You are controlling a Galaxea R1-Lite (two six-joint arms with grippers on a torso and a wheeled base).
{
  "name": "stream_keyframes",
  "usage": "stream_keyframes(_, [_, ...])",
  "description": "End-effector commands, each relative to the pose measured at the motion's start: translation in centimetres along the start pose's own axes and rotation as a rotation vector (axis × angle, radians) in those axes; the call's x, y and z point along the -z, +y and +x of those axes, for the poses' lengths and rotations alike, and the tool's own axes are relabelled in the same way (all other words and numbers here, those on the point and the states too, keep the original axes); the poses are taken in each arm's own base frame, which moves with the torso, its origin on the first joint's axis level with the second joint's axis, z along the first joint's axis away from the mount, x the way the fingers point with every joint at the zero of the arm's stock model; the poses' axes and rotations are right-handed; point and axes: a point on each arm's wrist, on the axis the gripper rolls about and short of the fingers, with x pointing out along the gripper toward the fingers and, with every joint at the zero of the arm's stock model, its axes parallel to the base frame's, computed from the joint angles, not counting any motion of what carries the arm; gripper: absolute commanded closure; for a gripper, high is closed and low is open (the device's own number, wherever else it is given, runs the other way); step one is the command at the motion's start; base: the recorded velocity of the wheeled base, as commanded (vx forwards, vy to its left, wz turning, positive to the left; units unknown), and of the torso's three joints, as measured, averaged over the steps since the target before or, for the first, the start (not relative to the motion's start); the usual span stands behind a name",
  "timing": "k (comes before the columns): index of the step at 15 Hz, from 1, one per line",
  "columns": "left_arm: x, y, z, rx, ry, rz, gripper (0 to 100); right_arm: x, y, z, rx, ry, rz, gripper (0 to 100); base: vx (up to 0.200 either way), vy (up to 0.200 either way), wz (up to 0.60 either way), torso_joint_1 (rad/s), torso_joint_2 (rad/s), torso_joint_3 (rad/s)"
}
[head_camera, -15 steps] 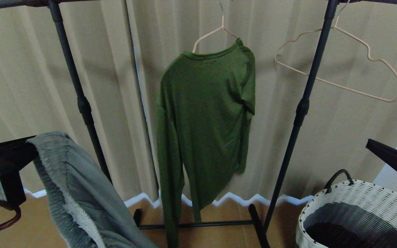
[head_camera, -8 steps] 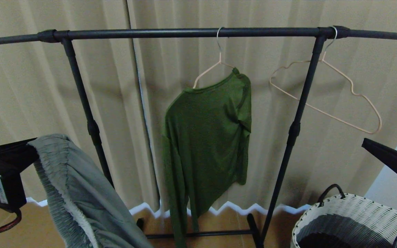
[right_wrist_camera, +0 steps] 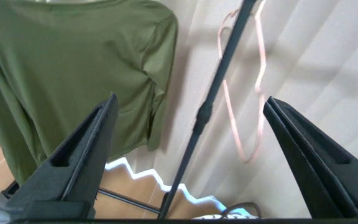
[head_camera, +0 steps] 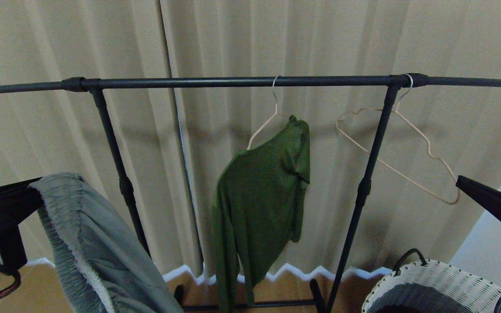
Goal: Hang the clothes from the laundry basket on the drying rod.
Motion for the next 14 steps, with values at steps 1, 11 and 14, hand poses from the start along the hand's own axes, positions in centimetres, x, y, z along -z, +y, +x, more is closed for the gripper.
stream_keyframes(1, [0.3,0.1,-0.5,-0.003,-0.008,0.011,100,0.4,0.0,0.1,-0.002,0.014,-0.008,0,0.0,0.0,0.0,0.207,-0.51,-0.295])
stream_keyframes(11, [1.1,0.3,-1.3,-0.004,-0.015,0.017,100,1.8,-0.4,-0.3,0.09,0.145,-0.121,0,0.0,0.0,0.0,0.055,-0.13,-0.077])
stream_keyframes(14, [1.3,0.3,-1.3,-0.004,-0.008,0.017,100,1.9,-0.5,0.2,0.083,0.17,-0.115,0,0.0,0.0,0.0,0.0,0.0,0.0])
